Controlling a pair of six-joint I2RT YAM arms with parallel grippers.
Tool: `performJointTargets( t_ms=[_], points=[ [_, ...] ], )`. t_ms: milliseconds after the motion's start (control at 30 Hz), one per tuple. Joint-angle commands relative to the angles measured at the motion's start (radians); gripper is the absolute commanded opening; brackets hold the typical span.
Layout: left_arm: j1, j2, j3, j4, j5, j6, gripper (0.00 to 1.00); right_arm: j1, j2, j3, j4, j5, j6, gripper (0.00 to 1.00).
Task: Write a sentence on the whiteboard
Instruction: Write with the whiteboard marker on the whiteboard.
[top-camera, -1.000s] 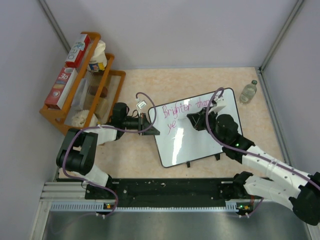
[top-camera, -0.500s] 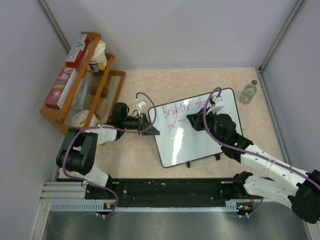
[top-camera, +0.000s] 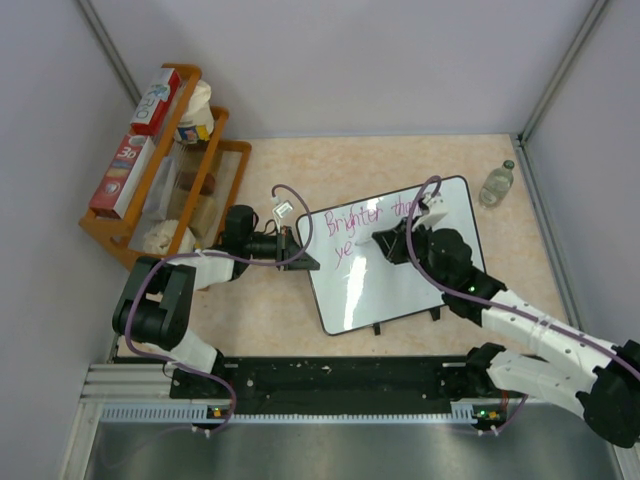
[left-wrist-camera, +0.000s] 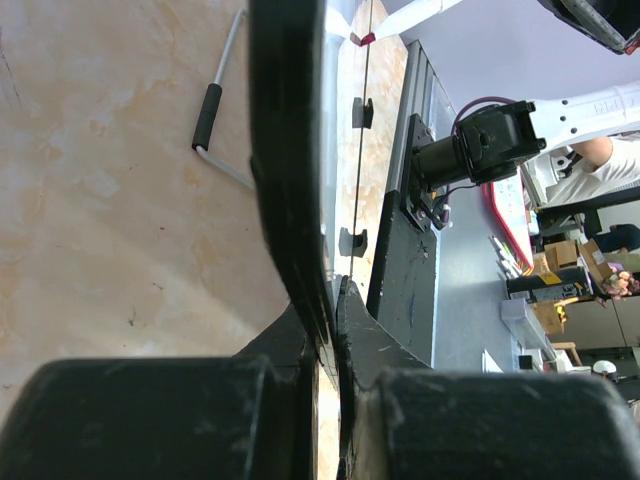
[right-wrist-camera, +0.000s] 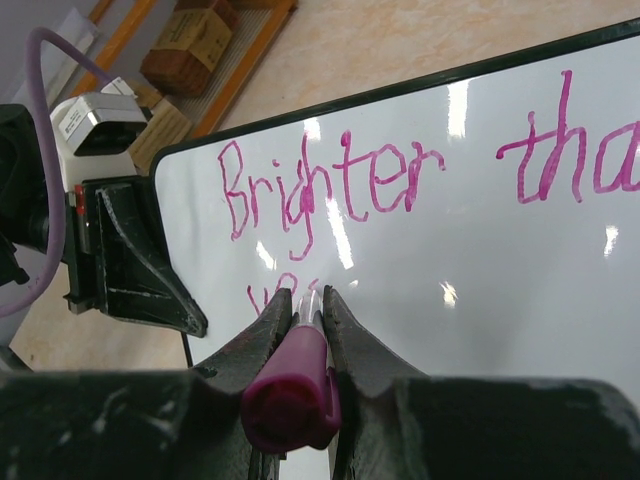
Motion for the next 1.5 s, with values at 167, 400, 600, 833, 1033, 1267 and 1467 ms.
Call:
performJointTargets(
  t_ms=[167,400,600,833,1033,1267,1467],
  points=[
    [-0.027,0.016,-0.033,-0.001,-0.087,0.194,0.00,-0.006,-0.054,-0.032,-0.044,0.034,-0.018,0.00],
    [-0.027,0.016,-0.033,-0.001,-0.087,0.194,0.00,-0.005,-0.053,-0.043,-0.031,0.006,-0.012,0.00],
    [-0.027,0.014,-0.033,-0.001,-0.087,0.194,0.00,-0.011,-0.033,-0.051,0.015,-0.032,-0.001,0.00],
    [-0.027,0.016,-0.031,-0.003,-0.086,0.195,0.00,-0.008,0.006,-0.029,0.056,-0.045,0.019,0.00],
    [-0.027,0.014,-0.031,-0.003,-0.087,0.195,0.00,-0.012,-0.016,-0.011,0.074,-0.034,0.048,0.00],
    [-0.027,0.014,-0.031,-0.001,-0.087,0.195,0.00,-0.046,-0.065,-0.003,0.074,-0.048,0.052,0.00],
    [-0.027,0.014,-0.033,-0.003,-0.087,0.195,0.00,-0.077,-0.059,-0.003,0.067,-0.062,0.048,0.00]
  ],
)
